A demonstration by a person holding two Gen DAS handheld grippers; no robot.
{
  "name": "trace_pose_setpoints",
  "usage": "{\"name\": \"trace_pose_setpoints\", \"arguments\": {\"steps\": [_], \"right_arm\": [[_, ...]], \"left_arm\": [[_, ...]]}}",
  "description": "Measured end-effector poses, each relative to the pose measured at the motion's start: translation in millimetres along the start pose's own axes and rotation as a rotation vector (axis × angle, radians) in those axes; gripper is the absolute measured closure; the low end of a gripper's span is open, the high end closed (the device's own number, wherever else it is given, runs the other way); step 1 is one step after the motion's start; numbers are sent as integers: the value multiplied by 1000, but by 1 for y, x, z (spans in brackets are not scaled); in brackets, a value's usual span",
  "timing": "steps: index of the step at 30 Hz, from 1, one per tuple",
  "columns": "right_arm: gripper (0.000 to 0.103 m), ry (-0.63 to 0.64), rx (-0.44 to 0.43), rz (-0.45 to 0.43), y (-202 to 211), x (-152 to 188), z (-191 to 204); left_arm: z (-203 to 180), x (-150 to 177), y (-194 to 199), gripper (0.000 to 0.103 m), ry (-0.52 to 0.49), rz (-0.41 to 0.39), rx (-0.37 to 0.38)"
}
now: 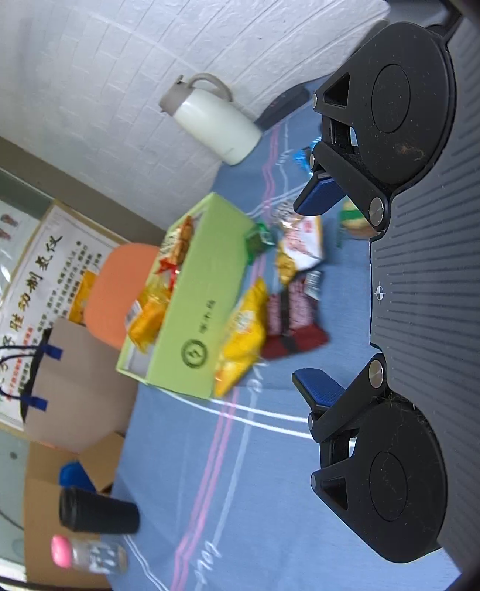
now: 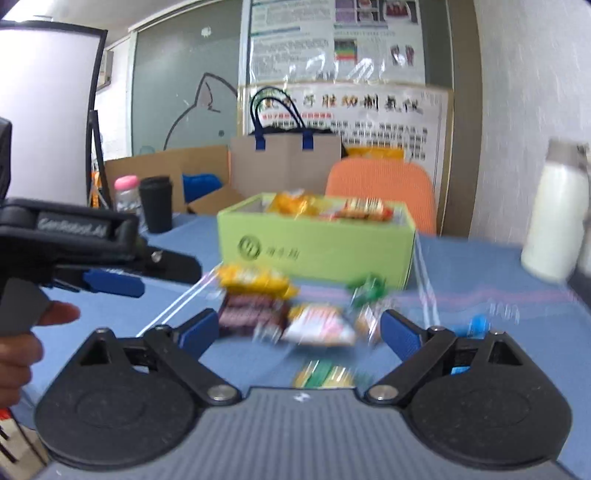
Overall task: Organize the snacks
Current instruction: 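Grasp the round biscuit with the green band using the left gripper, then lower the round biscuit into the green box and open the left gripper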
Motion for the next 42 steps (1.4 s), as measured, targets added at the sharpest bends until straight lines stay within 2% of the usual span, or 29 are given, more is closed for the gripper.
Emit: {"name": "trace_pose_setpoints", "arguments": {"steps": [2, 6, 10, 13, 19, 24, 30, 33, 35, 36, 37, 38, 39, 42], "right_arm": [[10, -23, -14, -9, 14, 11, 3], [10, -18, 28, -6, 24, 22, 8], [10, 20, 34, 41, 15, 29, 9], [10, 18, 44, 102, -2, 36, 1], [10, -64, 20, 167, -27, 40, -17], [10, -57, 29, 180, -37, 35, -23], [10, -30, 36, 225, -51, 38, -19], [12, -26, 61, 219, -51, 39, -19], [14, -24, 69, 210, -51, 40, -20], [19, -12, 79, 206, -52, 40, -20], [36, 4, 89, 198, -51, 40, -19], [37, -2, 96, 198, -50, 39, -20], [38, -8, 92, 199, -49, 39, -22], [38, -22, 90, 201, -42, 40, -24]], "left_arm": [[1, 7, 6, 25, -10, 0, -17], [2, 13, 8, 25, -6, 3, -26], [1, 18, 1, 25, -4, 33, -17], [-8, 16, -11, 26, -1, 71, 47], [-42, 9, -61, 35, -32, 225, 190], [-59, 6, -95, 35, -104, 318, 244], [-59, 6, -113, 40, -97, 357, 257], [-57, 12, -117, 53, -92, 375, 271], [-56, 17, -121, 67, -85, 389, 281], [-56, 19, -121, 69, -86, 381, 287], [-57, 20, -121, 78, -91, 378, 287], [-57, 21, -121, 90, -93, 381, 282], [-57, 22, -121, 94, -95, 374, 264], [-53, 23, -117, 101, -55, 383, 278]]}}
Point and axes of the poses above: each gripper's, at about its wrist camera, not at the fingertips, and y roughly against the way its jaws point, z to its left, x to its underside, the point moved 3 cm from there along -y, roughly the way its jaws point, and after that the axes turned 3 degrees about -y, right-handed, at the moved point
